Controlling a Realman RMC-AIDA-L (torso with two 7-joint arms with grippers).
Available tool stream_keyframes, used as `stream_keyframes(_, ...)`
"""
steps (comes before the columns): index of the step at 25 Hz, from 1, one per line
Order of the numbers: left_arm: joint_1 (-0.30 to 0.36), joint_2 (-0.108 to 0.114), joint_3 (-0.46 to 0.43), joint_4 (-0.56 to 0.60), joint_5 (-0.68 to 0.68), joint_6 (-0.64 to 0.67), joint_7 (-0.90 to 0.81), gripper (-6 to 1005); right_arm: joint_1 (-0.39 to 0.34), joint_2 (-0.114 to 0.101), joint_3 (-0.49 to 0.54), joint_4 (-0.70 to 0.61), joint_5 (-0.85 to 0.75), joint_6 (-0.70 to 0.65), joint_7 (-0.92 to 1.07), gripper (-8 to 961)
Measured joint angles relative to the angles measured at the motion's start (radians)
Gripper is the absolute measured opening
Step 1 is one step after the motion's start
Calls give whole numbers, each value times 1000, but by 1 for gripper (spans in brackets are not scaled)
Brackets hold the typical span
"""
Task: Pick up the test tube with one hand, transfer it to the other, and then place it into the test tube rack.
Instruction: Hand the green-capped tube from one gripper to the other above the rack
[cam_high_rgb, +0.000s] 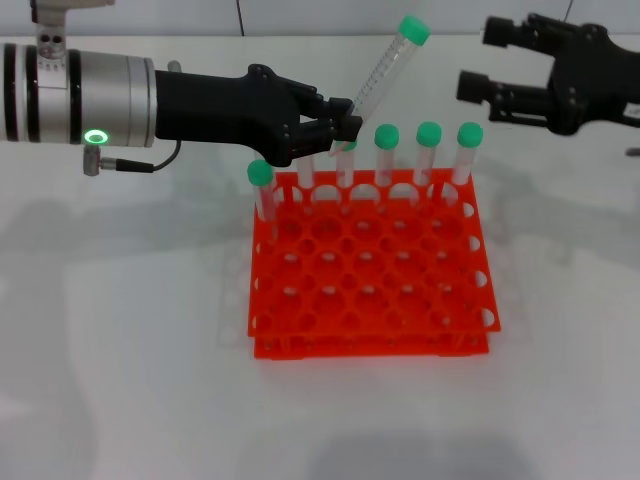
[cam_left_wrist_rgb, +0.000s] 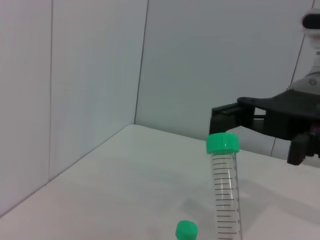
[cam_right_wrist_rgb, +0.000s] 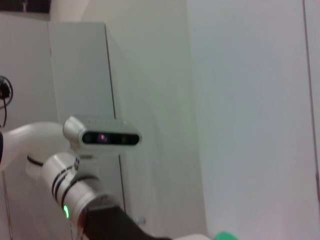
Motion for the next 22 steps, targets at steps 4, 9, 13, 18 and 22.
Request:
stream_keyframes(4,0,-1,0,0,-2,0,0,199,37,0,-2,40,13,9,-5,787)
stream_keyframes(9,0,-2,1,0,-5,-1,-1,200,58,1,-10,54,21,27,-7,786)
stream_keyframes(13,-3,-2,2,0,-5,-1,5,200,67,2,-11,62,26,42,-8,786)
stream_keyframes(18,-4,-2,2,0,-11,-1,24,201,77,3,-11,92,36,50,-27,786)
stream_keyframes(22,-1,-2,2,0,-15,-3,45,202,77,3,-11,96,36,46,-28,786)
